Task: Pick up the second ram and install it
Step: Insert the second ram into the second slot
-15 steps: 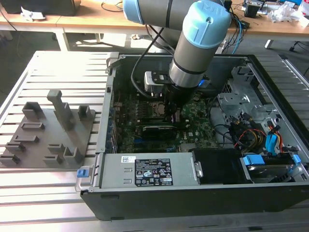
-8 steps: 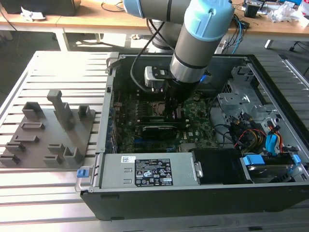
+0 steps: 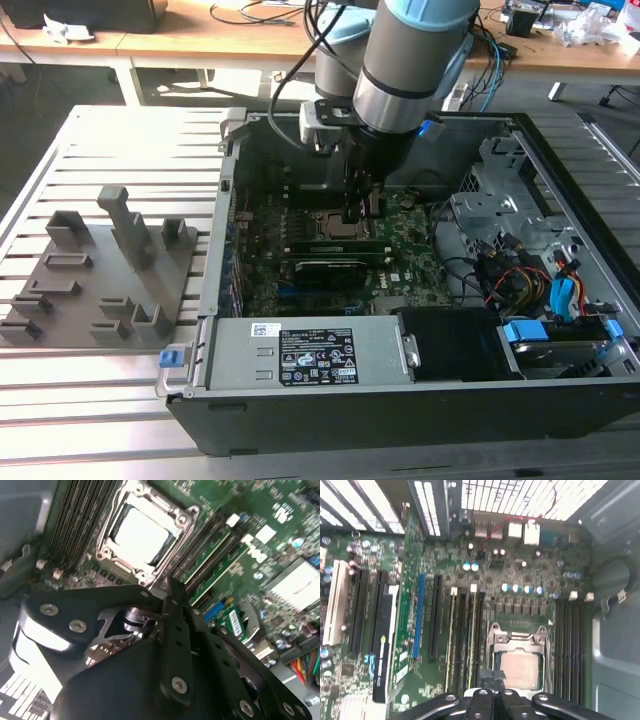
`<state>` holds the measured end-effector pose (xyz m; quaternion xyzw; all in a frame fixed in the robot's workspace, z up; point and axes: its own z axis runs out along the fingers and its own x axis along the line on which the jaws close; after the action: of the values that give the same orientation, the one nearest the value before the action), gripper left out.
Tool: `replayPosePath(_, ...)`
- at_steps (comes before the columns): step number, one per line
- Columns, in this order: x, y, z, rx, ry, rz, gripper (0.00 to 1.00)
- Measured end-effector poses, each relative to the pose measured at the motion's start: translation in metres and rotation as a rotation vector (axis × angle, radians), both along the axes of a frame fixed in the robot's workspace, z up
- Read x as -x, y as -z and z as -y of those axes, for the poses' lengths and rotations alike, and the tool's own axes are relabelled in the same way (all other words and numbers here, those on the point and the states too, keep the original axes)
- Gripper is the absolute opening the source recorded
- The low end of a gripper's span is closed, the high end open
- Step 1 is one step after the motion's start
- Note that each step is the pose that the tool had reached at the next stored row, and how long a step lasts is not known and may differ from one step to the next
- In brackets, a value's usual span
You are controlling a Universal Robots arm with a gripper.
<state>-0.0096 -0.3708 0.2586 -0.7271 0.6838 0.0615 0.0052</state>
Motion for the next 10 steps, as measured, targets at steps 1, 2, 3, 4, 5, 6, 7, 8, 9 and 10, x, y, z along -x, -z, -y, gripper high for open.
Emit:
replayPosePath(1, 0.0001, 0.0, 0.0, 0.0, 0.0, 0.0197, 0.11)
replayPosePath(2, 0.0002, 0.0, 0.0, 0.0001, 0.0, 0.0403, 0.11)
replayPosePath(3, 0.0004, 0.0, -0.0001, 0.0, 0.0, 0.0601, 0.11)
replayPosePath(4, 0.0005, 0.0001, -0.0001, -0.0002, 0.0, 0.0681, 0.11)
replayPosePath(5, 0.0004, 0.0001, 0.0, -0.0002, 0.0, 0.078, 0.11)
replayPosePath(6, 0.0005, -0.0001, 0.0002, 0.0314, 0.0, 0.078, 0.11)
replayPosePath(7, 0.0004, 0.0, 0.0002, 0.049, 0.0, 0.0781, 0.11)
replayPosePath(8, 0.0004, 0.0, 0.0002, 0.0491, 0.001, 0.0781, 0.11)
replayPosePath(9, 0.0004, 0.0, 0.0002, 0.0491, 0.002, 0.0781, 0.11)
replayPosePath(10, 0.0004, 0.0, 0.0002, 0.0491, 0.002, 0.0781, 0.11)
